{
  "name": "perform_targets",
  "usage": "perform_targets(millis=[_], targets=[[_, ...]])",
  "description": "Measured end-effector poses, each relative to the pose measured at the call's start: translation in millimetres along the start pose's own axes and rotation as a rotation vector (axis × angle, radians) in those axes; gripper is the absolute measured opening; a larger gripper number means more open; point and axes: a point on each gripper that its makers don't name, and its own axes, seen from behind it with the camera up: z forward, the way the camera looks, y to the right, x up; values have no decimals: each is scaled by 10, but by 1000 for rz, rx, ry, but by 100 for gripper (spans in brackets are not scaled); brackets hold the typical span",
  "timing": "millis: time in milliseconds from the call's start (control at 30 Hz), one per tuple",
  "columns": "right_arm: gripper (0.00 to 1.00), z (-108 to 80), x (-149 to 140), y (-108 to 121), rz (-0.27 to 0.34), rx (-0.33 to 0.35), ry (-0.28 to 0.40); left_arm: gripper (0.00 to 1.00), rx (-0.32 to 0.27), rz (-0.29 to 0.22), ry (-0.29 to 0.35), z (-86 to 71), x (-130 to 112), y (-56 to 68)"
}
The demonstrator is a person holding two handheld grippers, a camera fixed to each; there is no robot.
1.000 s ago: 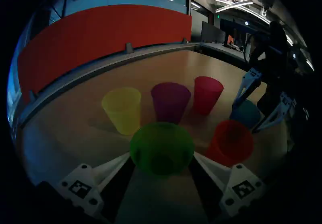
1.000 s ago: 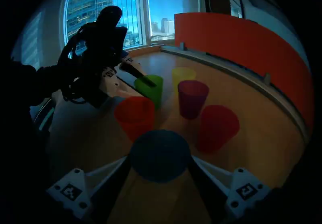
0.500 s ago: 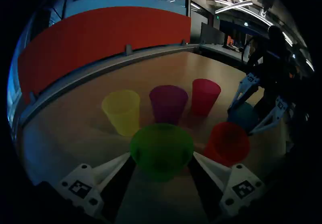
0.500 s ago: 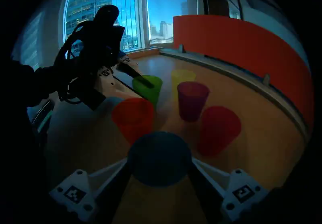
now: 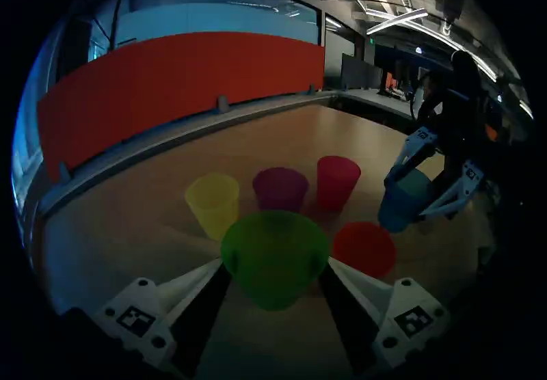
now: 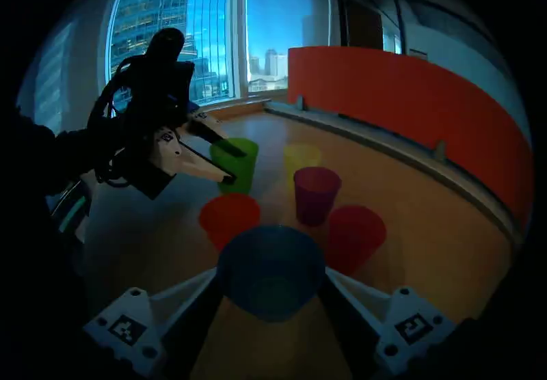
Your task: Pour water
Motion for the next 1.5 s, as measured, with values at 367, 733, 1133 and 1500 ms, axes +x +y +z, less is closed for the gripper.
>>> perform_targets(millis=[367, 733, 1133, 1500], targets=[[90, -331, 441, -37, -11, -34, 100, 84, 22, -9, 123, -370, 406, 72], [90, -562, 830, -108, -26, -62, 206, 85, 52, -22, 263, -741, 804, 188], [90, -629, 1154, -187, -14, -51, 318, 84, 57, -34, 365, -975, 999, 344], [90, -592, 1393, -190, 1, -42, 409, 84, 42, -61, 410, -1037, 1056, 412]])
